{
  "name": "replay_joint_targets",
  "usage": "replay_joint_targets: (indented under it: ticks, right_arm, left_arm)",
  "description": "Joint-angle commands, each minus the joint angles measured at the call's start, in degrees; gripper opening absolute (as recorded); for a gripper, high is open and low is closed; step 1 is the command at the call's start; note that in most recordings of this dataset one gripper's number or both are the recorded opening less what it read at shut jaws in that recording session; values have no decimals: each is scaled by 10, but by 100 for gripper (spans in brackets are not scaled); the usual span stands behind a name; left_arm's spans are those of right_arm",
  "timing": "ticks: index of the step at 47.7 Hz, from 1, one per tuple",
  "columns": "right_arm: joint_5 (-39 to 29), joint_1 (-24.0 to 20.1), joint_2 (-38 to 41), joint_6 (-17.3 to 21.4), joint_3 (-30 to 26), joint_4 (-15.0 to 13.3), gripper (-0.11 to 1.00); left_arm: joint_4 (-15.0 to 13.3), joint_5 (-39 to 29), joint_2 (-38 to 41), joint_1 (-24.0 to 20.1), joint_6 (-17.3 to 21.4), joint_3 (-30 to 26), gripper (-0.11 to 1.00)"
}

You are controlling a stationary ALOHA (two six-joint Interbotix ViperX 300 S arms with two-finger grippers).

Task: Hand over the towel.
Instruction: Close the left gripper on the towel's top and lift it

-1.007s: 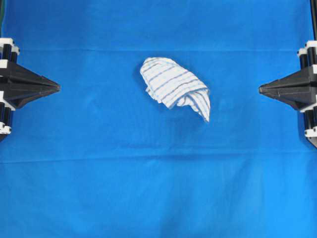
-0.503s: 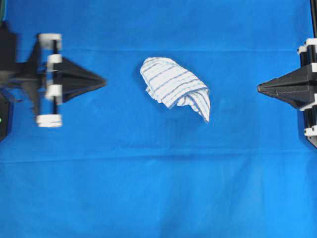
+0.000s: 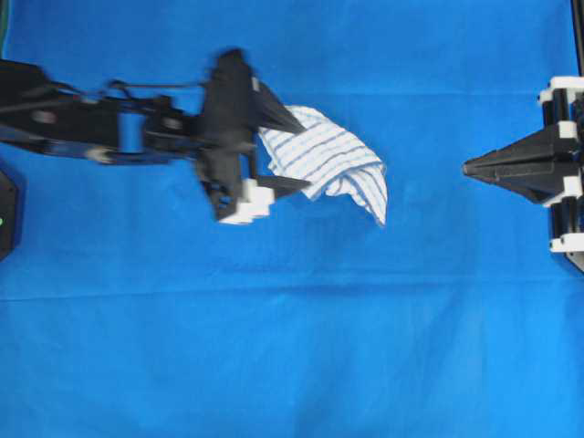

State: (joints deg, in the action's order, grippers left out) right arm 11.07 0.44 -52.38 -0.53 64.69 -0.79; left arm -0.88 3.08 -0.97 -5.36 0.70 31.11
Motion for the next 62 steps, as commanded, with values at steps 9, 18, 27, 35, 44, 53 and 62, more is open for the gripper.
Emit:
replay_joint_targets:
  ticks: [9,18,27,35,44,53,62]
  right_arm:
    - [2,1,26,1,-4,-1,0]
    - [2,1,34,1,-3,-1,0]
    - [2,1,35,1,-3,-3,0]
    - [1,1,35,1,-3,-4,0]
    - [1,1,37,1,-3,-4,0]
    - [2,1,39,1,-3,-4,0]
    - [1,1,40,1,-3,-4,0]
  left_arm:
    - [-1,-20,140,-8,-1,-85,93]
    - [-1,-21,222,-6,0,-130,94]
    - [-1,-23,257,-12,1,-143,94]
    - [0,-31,256,-15,1,-138,93]
    - [-1,-60,242,-15,1,-140,67]
    - [0,-59,195,-15,2,-134,15]
    - [-1,-62,111,-11,0,-110,10]
